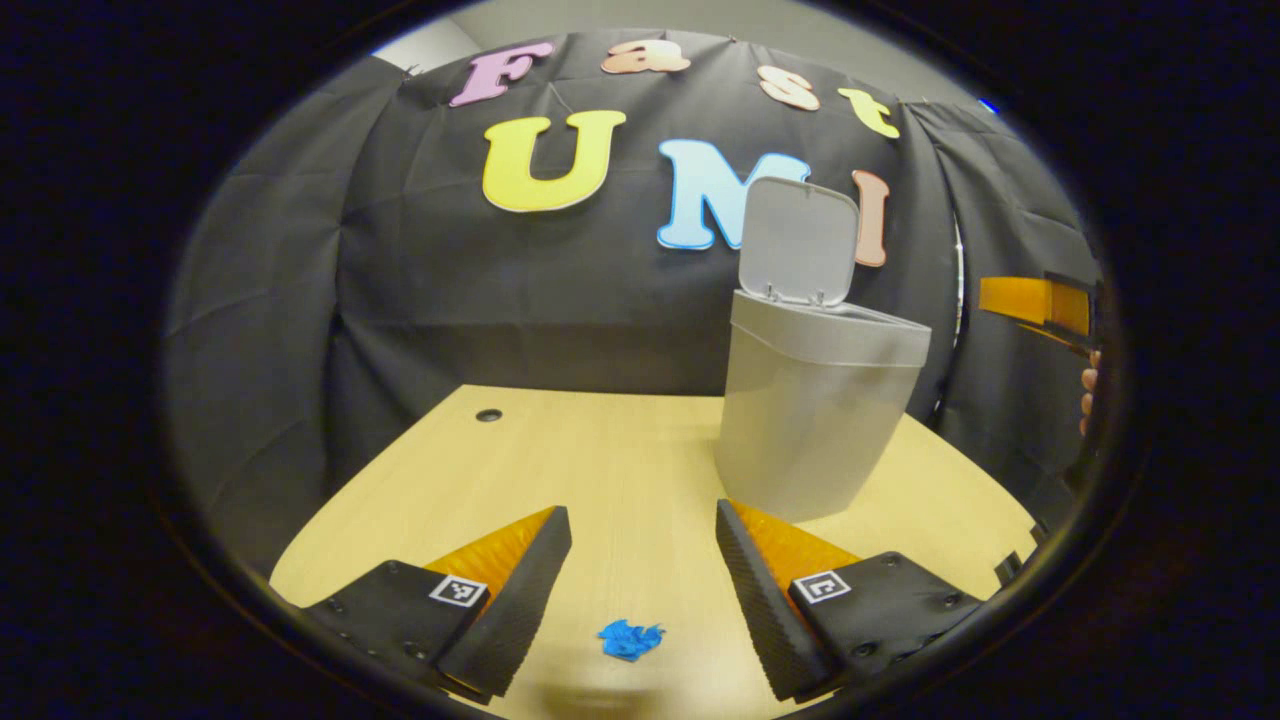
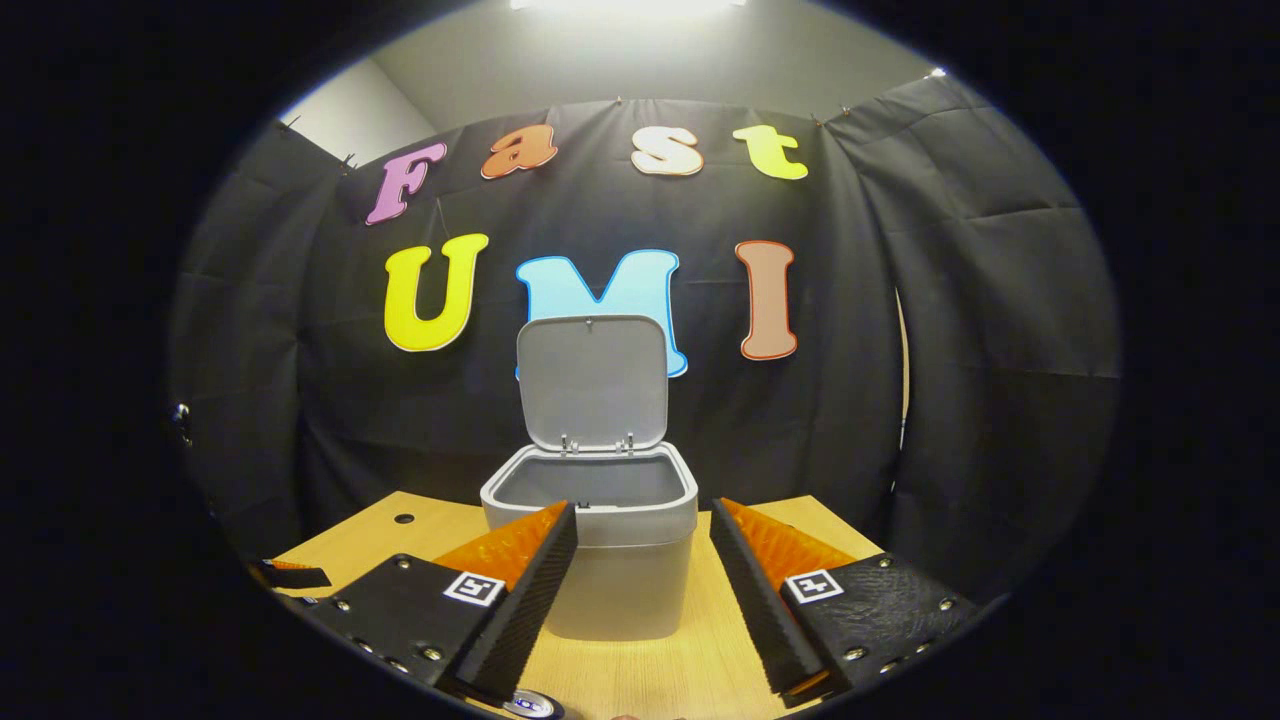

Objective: Press the lid of the desktop garbage bin to open it, pick up the crumpled paper on the desktop and throw it into the bin, then pick up the pop can on the desktop and drop it into the bin, and finally close the garbage bin lid.

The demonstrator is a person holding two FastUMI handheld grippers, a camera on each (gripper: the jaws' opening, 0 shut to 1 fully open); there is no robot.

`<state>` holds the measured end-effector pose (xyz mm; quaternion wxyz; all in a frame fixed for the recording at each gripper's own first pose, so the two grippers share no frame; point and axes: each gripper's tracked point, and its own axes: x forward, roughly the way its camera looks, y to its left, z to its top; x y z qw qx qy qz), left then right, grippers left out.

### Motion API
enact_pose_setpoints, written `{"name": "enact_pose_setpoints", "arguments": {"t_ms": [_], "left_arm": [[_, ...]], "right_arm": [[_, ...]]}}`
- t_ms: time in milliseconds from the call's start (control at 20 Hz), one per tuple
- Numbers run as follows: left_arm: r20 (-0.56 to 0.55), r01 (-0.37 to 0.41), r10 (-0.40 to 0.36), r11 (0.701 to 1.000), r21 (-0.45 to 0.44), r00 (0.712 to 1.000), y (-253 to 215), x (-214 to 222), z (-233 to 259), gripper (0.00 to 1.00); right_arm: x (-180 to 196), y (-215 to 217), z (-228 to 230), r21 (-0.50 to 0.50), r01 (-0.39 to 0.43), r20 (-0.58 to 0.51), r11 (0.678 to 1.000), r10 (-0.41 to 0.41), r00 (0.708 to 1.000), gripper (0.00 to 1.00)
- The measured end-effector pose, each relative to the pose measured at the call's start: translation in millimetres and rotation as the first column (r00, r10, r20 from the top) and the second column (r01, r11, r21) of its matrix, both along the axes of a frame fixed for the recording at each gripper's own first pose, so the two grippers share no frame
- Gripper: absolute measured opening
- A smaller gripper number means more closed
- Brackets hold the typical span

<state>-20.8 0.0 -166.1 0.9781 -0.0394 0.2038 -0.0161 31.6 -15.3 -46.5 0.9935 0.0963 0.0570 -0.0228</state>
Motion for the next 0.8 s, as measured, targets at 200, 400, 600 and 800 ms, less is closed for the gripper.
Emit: {"name": "enact_pose_setpoints", "arguments": {"t_ms": [200, 400, 600, 800], "left_arm": [[-0.053, 0.041, -0.040, 0.999, 0.018, 0.998, -4, -4, -32, 0.96], [-0.118, 0.066, -0.062, 0.997, 0.027, 0.991, -6, -5, -69, 0.95], [-0.189, 0.083, -0.074, 0.996, 0.039, 0.979, -6, -12, -105, 0.96], [-0.258, 0.090, -0.077, 0.995, 0.041, 0.963, -5, -18, -136, 0.96]], "right_arm": [[-14, 0, -1, -0.036, 0.030, -0.017, 0.999, -0.030, 0.999, 0.92], [-24, 5, -4, -0.054, 0.025, -0.048, 0.998, -0.028, 0.998, 0.92], [-31, 5, -8, -0.068, 0.038, -0.069, 0.997, -0.043, 0.997, 0.92], [-33, 9, -8, -0.072, 0.039, -0.071, 0.997, -0.044, 0.996, 0.92]]}}
